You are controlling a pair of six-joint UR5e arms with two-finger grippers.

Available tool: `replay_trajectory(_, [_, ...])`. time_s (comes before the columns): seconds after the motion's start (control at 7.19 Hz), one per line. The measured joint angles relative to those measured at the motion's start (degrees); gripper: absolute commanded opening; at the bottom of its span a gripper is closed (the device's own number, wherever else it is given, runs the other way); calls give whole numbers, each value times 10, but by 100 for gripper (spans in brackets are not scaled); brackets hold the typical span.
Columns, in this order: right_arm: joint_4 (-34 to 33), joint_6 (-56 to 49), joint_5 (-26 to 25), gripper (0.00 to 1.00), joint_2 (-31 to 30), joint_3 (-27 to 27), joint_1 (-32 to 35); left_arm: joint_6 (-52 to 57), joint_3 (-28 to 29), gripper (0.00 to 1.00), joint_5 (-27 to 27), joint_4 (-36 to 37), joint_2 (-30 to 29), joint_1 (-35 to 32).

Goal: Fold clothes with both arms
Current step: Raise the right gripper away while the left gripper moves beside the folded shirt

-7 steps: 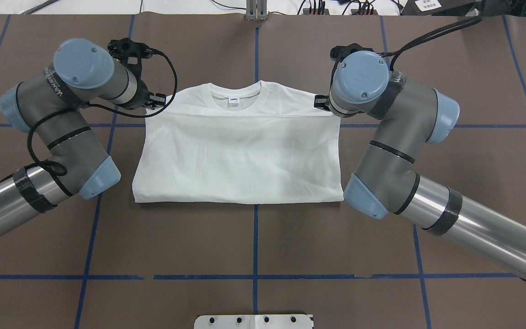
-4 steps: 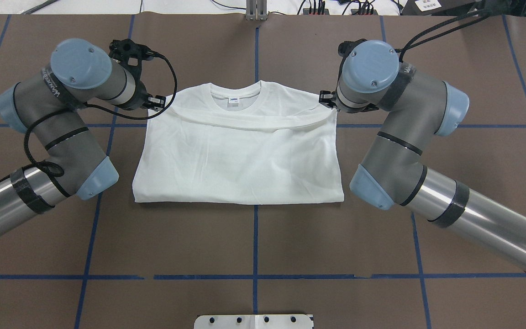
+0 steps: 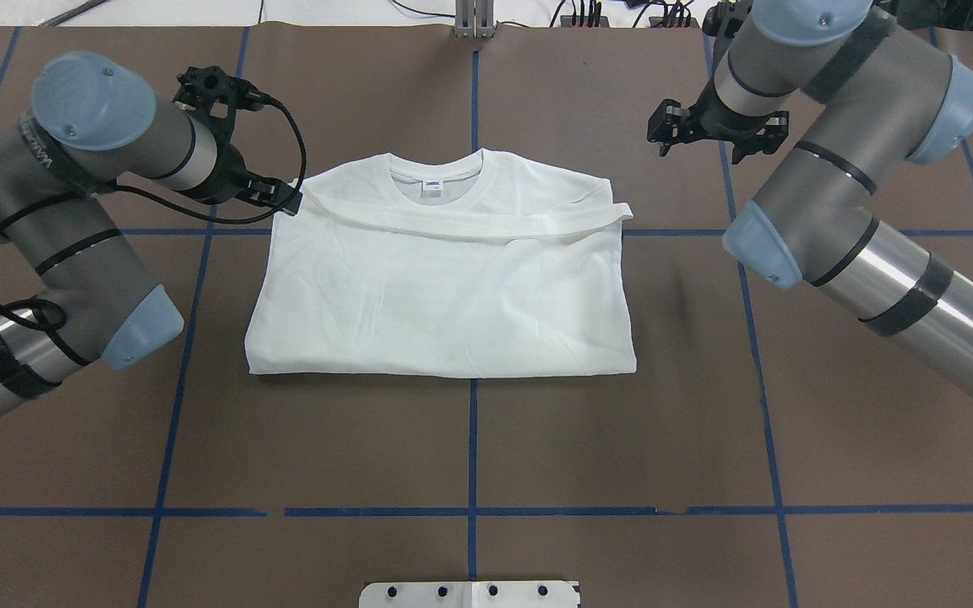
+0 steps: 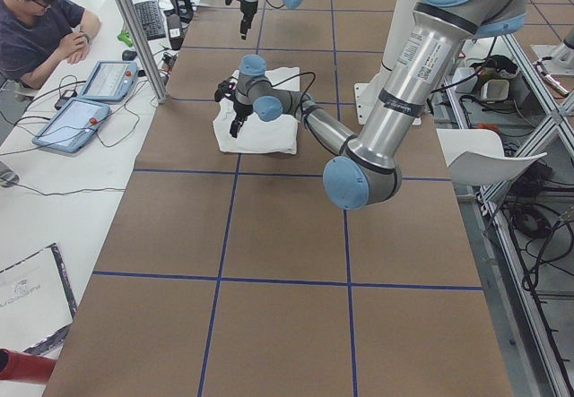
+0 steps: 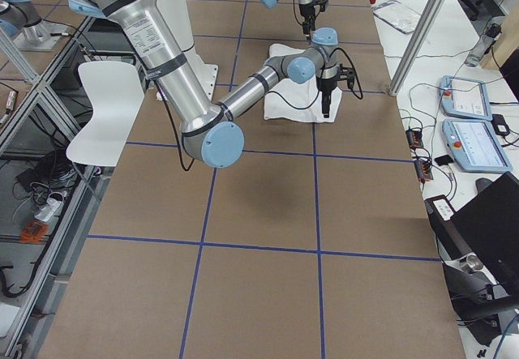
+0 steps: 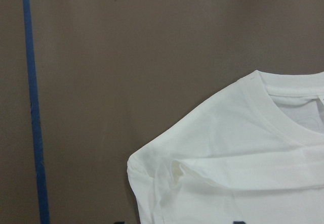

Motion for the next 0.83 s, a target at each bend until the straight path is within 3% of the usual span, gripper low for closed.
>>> replay_trajectory(0.42, [5,-66,22,100,-2,-30,31,-45,-62,100,-28,-11,79,48])
replay_trajectory(0.7, [6,-68,23,100,-1,-32,33,-95,-74,100,-25,-34,108,86])
replay_trajectory(0.83, [7,-67,23,100,-1,-31,33,-116,-73,89,-15,-39,111,107])
